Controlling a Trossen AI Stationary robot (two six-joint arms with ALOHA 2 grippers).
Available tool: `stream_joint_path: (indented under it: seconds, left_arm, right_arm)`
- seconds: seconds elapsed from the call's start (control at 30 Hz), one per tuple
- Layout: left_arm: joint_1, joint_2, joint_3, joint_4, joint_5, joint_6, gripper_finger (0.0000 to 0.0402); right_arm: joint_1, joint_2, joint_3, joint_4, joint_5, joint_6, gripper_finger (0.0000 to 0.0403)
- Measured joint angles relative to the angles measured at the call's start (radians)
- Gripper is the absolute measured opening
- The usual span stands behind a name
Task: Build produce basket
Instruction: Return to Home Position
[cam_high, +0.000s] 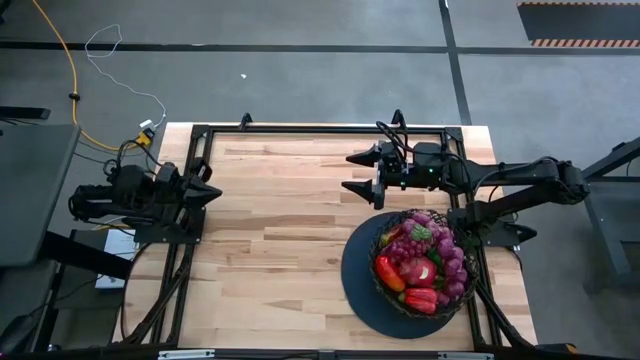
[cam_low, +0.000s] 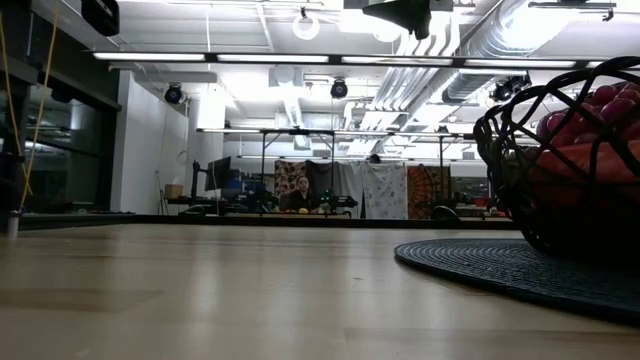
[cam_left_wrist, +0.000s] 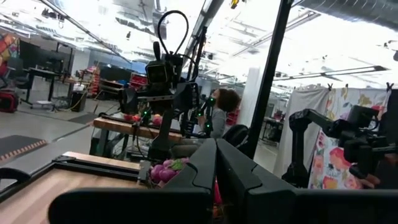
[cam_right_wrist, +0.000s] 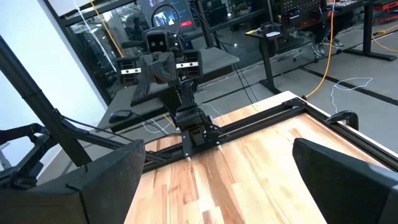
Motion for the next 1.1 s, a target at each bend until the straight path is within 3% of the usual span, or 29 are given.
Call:
stream_joint_path:
  seconds: [0.73,1.1]
  left_arm:
    - [0.0,-0.012,-0.001,-0.075,0.114,-0.034,0.0]
    - [-0.004,-0.047,-0.136,0.073,0.148,-0.099,0.0]
  right_arm:
    - [0.0,0.0,0.0,0.0,0.0,0.001,0.0399]
    - [0.0,0.0,0.001,-0.006,0.0,-0.001,0.0399]
